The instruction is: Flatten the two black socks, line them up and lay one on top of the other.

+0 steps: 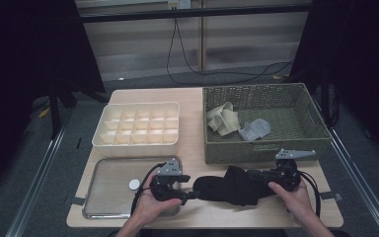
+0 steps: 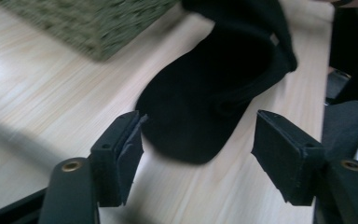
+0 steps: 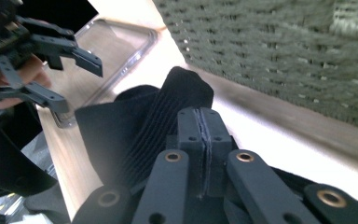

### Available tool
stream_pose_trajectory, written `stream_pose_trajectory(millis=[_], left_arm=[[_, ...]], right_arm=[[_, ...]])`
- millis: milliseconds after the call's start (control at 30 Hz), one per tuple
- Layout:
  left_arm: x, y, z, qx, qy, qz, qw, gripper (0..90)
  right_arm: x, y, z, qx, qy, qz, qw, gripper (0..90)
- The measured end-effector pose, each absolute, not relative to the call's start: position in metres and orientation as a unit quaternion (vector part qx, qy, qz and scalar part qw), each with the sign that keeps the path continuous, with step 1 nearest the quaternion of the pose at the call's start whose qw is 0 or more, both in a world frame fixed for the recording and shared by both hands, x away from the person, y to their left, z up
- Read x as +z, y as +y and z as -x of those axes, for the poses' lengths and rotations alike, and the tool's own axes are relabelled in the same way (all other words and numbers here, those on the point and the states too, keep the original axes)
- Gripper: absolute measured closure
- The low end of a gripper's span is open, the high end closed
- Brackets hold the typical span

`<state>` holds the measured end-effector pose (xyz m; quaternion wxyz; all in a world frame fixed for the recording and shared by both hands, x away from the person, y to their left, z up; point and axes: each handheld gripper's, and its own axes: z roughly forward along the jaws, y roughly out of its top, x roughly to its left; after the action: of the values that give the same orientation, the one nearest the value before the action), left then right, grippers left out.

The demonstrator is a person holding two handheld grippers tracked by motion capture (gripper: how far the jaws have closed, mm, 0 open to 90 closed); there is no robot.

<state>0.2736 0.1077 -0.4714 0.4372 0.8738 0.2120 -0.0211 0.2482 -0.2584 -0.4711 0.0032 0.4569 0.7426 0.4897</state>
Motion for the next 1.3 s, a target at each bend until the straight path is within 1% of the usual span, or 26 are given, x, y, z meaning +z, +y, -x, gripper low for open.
stream_pose_trajectory(millis=[100, 233, 300, 400, 467, 533, 633, 700, 833, 933, 1100, 1200, 1300], left_arm=[[-0.472, 0.097, -0.275, -0.028, 0.197, -0.88, 0.431, 35.0], [-0.474, 0.089, -0.283, -0.048, 0.193, -0.886, 0.42, 35.1], [-0.471, 0.085, -0.287, -0.046, 0.187, -0.887, 0.42, 35.1], [-0.468, 0.081, -0.291, -0.046, 0.187, -0.883, 0.427, 35.6], [-0.47, 0.077, -0.291, -0.048, 0.19, -0.881, 0.43, 38.3], [-0.475, 0.072, -0.289, -0.056, 0.186, -0.879, 0.435, 43.3], [-0.478, 0.069, -0.287, -0.062, 0.177, -0.88, 0.436, 47.0], [-0.478, 0.067, -0.285, -0.065, 0.169, -0.881, 0.438, 51.3], [-0.479, 0.065, -0.283, -0.07, 0.161, -0.879, 0.442, 61.7], [-0.481, 0.063, -0.282, -0.072, 0.164, -0.88, 0.44, 72.5], [-0.482, 0.066, -0.284, -0.074, 0.176, -0.873, 0.45, 83.8], [-0.479, 0.069, -0.285, -0.073, 0.177, -0.87, 0.454, 87.9], [-0.478, 0.071, -0.285, -0.073, 0.177, -0.868, 0.458, 88.6]], right_arm=[[-0.475, -0.259, -0.25, 0.48, 0.747, -0.46, 0.006, 87.2], [-0.477, -0.26, -0.252, 0.477, 0.747, -0.463, 0.005, 80.3], [-0.475, -0.26, -0.252, 0.471, 0.75, -0.464, 0.012, 77.7], [-0.472, -0.26, -0.249, 0.474, 0.749, -0.462, 0.012, 78.3], [-0.47, -0.258, -0.245, 0.471, 0.757, -0.453, 0.009, 78.7], [-0.469, -0.253, -0.24, 0.468, 0.766, -0.442, 0.003, 78.5], [-0.468, -0.246, -0.232, 0.46, 0.777, -0.429, -0.004, 76.5], [-0.47, -0.241, -0.229, 0.459, 0.782, -0.422, -0.003, 75.5], [-0.476, -0.235, -0.232, 0.451, 0.788, -0.419, -0.005, 72.3], [-0.479, -0.232, -0.235, 0.442, 0.795, -0.415, 0.001, 69.5], [-0.485, -0.231, -0.237, 0.424, 0.804, -0.417, -0.004, 65.6], [-0.493, -0.228, -0.237, 0.4, 0.816, -0.417, -0.004, 64.8], [-0.495, -0.226, -0.237, 0.398, 0.82, -0.412, -0.004, 65.5]])
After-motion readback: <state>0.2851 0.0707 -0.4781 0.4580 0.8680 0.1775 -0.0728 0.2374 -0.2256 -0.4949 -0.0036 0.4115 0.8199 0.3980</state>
